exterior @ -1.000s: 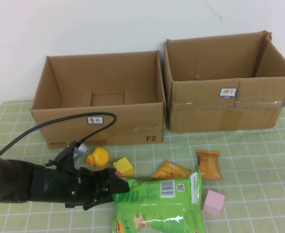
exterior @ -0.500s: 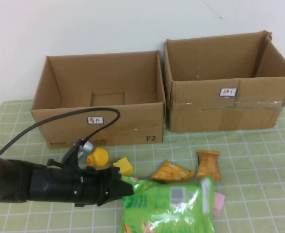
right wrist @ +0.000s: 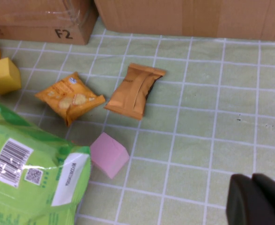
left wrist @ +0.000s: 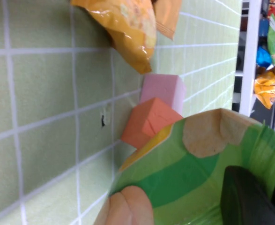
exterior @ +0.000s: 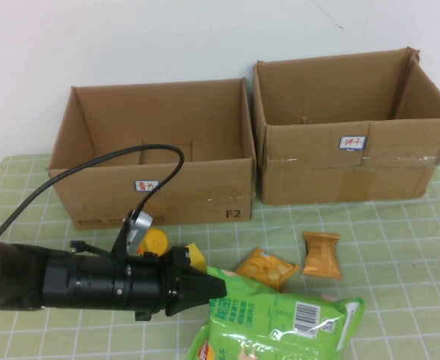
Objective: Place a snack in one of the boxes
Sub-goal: Pick up the potato chip, then place the potato chip in the potato chip box, then pick up the biscuit
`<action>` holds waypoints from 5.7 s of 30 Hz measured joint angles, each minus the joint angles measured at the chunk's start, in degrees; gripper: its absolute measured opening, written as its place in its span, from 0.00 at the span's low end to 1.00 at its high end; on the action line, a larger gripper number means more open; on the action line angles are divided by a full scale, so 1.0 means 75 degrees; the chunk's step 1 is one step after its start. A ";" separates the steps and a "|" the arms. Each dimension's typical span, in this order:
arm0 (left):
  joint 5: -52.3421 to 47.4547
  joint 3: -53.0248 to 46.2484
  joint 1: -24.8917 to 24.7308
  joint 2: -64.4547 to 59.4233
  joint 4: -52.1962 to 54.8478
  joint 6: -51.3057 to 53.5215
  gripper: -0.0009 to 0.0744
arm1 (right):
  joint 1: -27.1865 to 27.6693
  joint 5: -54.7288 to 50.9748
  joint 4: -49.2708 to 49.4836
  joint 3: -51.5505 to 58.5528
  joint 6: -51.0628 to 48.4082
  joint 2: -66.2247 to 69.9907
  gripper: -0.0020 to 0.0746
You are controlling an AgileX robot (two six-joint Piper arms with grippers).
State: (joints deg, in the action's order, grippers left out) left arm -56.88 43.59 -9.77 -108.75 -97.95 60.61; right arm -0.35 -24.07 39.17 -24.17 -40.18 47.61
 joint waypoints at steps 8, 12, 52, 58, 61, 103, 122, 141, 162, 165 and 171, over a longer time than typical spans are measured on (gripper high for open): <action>-0.0463 0.0470 0.0000 0.0000 0.0028 -0.0125 0.01 | 0.0000 0.0000 0.0000 0.0000 0.0000 0.0000 0.02; -0.0798 0.0743 0.0000 0.0000 0.0038 -0.0251 0.01 | 0.0000 0.0000 0.0000 0.0000 0.0000 0.0000 0.02; -0.1196 0.5175 0.1374 0.0455 0.0297 -0.2584 0.01 | 0.0000 0.0029 0.0000 0.0000 -0.0144 0.0000 0.02; -0.0150 0.6095 0.1922 0.0455 0.0311 -0.2956 0.01 | 0.0000 0.0029 0.0000 0.0013 -0.0161 0.0000 0.02; 0.0967 0.6266 0.2161 0.0441 0.0297 -0.2729 0.01 | 0.0000 0.0079 0.0000 0.0117 -0.0161 0.0000 0.02; 0.0520 0.7374 0.0724 0.2257 1.3128 -0.6635 0.01 | -0.0016 -0.0298 0.0159 0.0132 -0.0476 0.0000 0.02; 0.3662 -0.1113 0.0410 0.8627 1.3146 -0.7635 0.01 | -0.2233 -0.0785 -0.4693 -0.1425 0.4005 0.2165 0.08; 0.6309 -0.3838 0.0410 1.0583 1.2240 -0.7711 0.01 | -0.3509 -0.0478 -0.5880 -0.5697 0.7341 0.8151 0.69; 0.6956 -0.3838 0.0304 1.0490 1.2177 -0.7751 0.01 | -0.3509 -0.0748 -0.6427 -0.7419 0.8207 1.0278 0.71; 0.6956 -0.3838 0.0304 1.0490 1.2177 -0.7780 0.01 | -0.3526 -0.0784 -0.6636 -0.7442 0.8219 1.0382 0.70; 0.7018 -0.3838 0.0304 1.0490 1.2177 -0.7780 0.01 | -0.3552 -0.0840 -0.6826 -0.7453 0.8219 1.0380 0.57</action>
State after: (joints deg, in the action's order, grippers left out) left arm -4.24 14.81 -7.49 -30.07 -6.62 2.26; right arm -26.99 -30.37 -12.03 -80.07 21.46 125.46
